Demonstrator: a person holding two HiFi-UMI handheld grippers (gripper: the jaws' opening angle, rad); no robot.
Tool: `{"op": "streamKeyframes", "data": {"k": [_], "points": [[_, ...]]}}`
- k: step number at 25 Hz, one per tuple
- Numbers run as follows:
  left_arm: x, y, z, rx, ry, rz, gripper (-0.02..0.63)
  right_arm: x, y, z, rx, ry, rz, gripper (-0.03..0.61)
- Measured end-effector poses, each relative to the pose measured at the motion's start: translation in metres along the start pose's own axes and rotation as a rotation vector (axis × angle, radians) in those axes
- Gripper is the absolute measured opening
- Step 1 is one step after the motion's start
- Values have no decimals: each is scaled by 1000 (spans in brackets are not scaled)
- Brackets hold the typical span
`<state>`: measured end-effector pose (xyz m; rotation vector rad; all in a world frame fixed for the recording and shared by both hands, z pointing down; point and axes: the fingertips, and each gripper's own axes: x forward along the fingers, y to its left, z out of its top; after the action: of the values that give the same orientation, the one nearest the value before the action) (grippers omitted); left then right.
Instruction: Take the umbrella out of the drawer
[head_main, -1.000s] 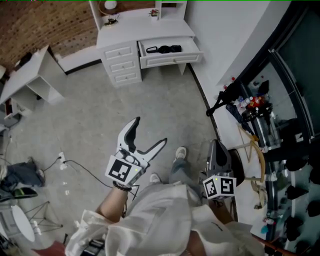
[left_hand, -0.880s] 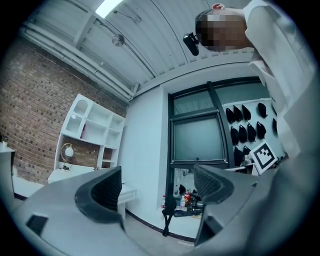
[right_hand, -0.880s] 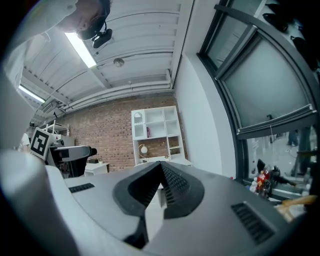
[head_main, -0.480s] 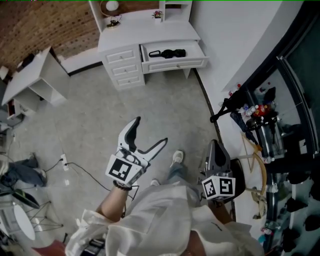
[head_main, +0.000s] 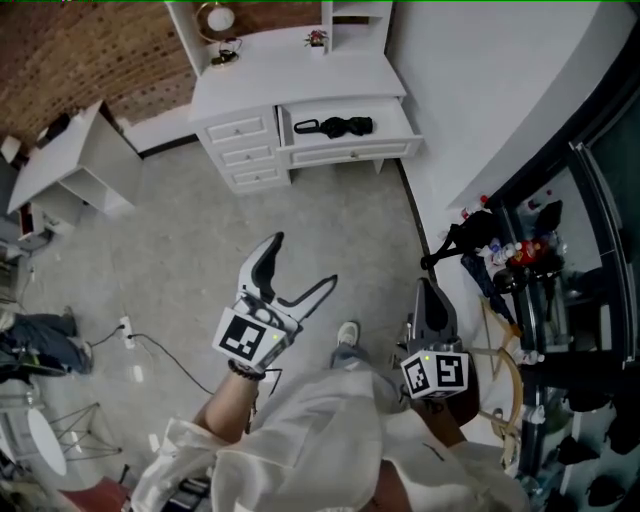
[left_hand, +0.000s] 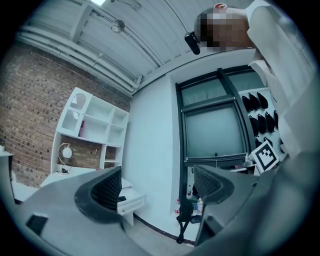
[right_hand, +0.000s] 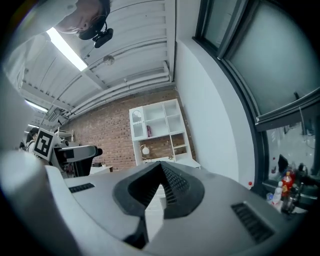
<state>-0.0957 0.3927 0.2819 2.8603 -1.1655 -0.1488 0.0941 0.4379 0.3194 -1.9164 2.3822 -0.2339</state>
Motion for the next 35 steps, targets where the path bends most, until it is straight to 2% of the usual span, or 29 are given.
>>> {"op": "streamKeyframes", "data": {"k": [13,24,35], "points": [[105,7,-4,16,15,56,430,76,-77,6,25,21,89,17],[129,18,-3,32,34,81,430,100,-92,1,42,30,123,17],[180,71,-1,17,-9,58,430,162,-106,10,1,28,97,17]]}}
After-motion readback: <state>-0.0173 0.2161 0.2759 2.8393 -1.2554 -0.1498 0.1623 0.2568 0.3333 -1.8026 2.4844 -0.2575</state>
